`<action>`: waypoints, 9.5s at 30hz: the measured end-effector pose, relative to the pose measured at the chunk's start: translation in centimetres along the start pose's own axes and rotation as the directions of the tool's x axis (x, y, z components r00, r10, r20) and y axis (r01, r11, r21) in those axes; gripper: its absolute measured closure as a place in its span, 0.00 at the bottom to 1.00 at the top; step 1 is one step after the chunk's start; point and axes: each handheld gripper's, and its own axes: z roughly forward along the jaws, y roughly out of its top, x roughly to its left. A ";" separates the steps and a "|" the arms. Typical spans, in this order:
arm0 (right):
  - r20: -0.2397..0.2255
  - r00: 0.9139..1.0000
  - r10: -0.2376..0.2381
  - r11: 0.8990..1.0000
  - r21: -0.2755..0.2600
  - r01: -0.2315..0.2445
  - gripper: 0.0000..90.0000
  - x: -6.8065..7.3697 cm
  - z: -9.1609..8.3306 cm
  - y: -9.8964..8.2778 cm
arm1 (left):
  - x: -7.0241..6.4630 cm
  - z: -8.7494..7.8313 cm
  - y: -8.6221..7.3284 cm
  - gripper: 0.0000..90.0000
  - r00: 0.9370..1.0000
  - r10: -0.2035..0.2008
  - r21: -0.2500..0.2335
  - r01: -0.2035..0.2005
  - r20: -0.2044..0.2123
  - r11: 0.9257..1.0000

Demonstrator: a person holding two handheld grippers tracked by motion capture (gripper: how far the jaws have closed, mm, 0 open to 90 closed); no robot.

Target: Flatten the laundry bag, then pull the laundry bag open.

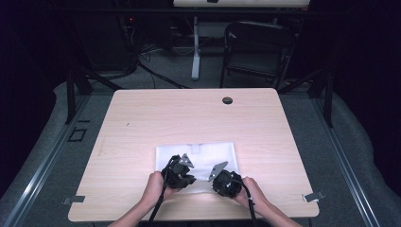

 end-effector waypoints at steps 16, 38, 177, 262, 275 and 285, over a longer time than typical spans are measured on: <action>-0.049 0.999 0.004 1.000 0.018 -0.003 1.00 0.2 -0.2 -0.2 | 0.4 -1.7 0.6 0.97 0.999 -0.027 -0.036 0.028 0.019 0.999; -0.061 0.998 -0.017 1.000 0.021 0.019 1.00 0.6 -0.5 -0.5 | 1.6 -3.2 2.0 0.97 0.997 -0.066 -0.047 0.065 -0.040 0.997; -0.226 0.974 0.021 1.000 -0.003 -0.023 0.97 2.2 0.0 0.0 | 13.2 -2.6 13.0 0.44 0.874 -0.209 -0.160 0.153 -0.438 0.975; -0.044 0.976 0.213 0.976 -0.038 -0.215 0.75 -4.9 -4.0 -3.5 | -1.8 3.5 5.0 0.27 0.989 0.142 -0.104 -0.138 0.037 0.985; -0.045 0.974 0.224 0.974 -0.016 -0.225 0.98 -5.1 -2.7 -3.3 | -2.8 5.8 5.3 0.63 0.978 0.189 -0.064 -0.183 0.093 0.981; -0.072 0.971 0.227 0.973 -0.012 -0.229 1.00 -5.3 -2.2 -3.3 | -3.3 6.6 5.4 0.80 0.972 0.220 -0.049 -0.216 0.088 0.975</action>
